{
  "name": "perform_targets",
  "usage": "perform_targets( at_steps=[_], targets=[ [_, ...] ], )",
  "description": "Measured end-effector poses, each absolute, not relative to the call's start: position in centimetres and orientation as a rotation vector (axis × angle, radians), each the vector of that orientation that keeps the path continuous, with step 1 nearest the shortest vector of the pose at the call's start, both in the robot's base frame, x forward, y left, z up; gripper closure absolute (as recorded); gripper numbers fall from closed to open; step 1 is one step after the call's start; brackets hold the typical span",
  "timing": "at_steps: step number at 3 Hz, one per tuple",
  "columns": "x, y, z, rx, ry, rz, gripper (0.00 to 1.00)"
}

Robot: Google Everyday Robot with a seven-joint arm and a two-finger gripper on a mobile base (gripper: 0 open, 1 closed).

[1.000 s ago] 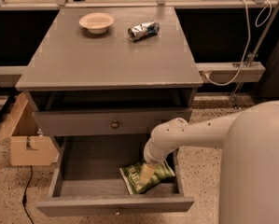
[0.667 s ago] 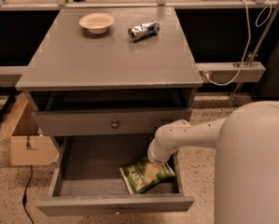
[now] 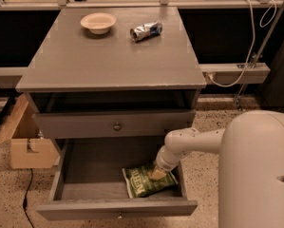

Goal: Pick green jalapeno chip bag from middle drawer and place on counter

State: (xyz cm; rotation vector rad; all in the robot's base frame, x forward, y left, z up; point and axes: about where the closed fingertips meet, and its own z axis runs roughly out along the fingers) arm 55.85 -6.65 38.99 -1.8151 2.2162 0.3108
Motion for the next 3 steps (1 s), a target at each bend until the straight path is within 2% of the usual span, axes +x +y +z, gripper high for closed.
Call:
perform_targets(
  at_steps=[2, 3],
  targets=[
    [55.94, -6.07, 37.85, -1.832, 2.193, 0.364, 0.96],
    [55.94, -6.07, 38.43, -1.832, 2.193, 0.364, 1.0]
  ],
)
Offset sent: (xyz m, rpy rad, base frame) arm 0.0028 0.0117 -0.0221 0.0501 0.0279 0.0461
